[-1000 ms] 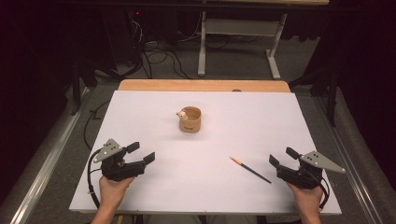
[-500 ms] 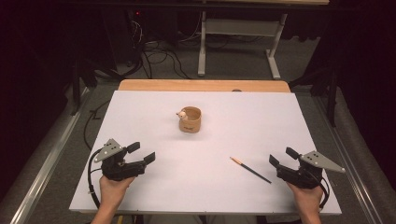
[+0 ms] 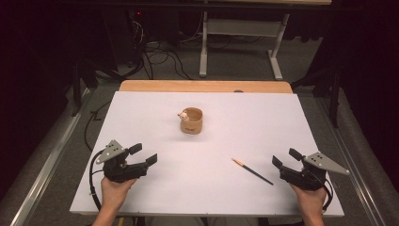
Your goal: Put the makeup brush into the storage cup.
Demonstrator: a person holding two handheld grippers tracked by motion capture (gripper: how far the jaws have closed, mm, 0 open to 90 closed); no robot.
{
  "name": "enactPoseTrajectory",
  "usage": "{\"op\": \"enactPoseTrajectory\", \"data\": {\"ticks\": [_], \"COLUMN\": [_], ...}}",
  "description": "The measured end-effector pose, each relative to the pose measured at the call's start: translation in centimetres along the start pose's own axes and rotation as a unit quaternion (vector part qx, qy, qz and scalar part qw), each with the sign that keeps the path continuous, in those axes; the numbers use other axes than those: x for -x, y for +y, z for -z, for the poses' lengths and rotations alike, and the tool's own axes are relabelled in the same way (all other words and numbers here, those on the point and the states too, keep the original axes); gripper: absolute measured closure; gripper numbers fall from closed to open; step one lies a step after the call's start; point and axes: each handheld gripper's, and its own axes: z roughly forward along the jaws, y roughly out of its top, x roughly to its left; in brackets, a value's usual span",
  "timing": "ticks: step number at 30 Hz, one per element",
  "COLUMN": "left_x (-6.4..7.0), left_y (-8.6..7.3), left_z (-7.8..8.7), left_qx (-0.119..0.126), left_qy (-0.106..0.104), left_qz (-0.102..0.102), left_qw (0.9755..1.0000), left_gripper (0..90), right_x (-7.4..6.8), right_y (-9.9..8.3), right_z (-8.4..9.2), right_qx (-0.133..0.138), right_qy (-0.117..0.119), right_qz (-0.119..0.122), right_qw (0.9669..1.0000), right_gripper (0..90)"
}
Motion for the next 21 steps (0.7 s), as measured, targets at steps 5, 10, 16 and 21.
{"op": "enactPoseTrajectory", "data": {"ticks": [5, 10, 16, 21], "left_x": [-0.09, 0.03, -0.04, 0.06], "left_y": [0.0, 0.0, -0.01, -0.01], "left_z": [0.08, -0.08, -0.03, -0.13], "left_qx": [0.002, -0.002, 0.0, -0.004], "left_qy": [0.0, -0.001, -0.001, -0.002], "left_qz": [0.002, -0.001, 0.002, -0.002], "left_qw": [1.0, 1.0, 1.0, 1.0], "left_gripper": [22.4, 22.5, 22.5, 22.5], "right_x": [-0.08, -0.03, -0.25, -0.33], "right_y": [0.02, 0.05, 0.16, 0.22], "right_z": [-0.08, -0.11, -0.21, -0.23], "right_qx": [-0.001, 0.001, 0.002, 0.003], "right_qy": [0.001, 0.003, 0.007, 0.011], "right_qz": [0.002, 0.002, 0.003, 0.005], "right_qw": [1.0, 1.0, 1.0, 0.9999], "right_gripper": [28.3, 28.3, 28.3, 28.3]}}
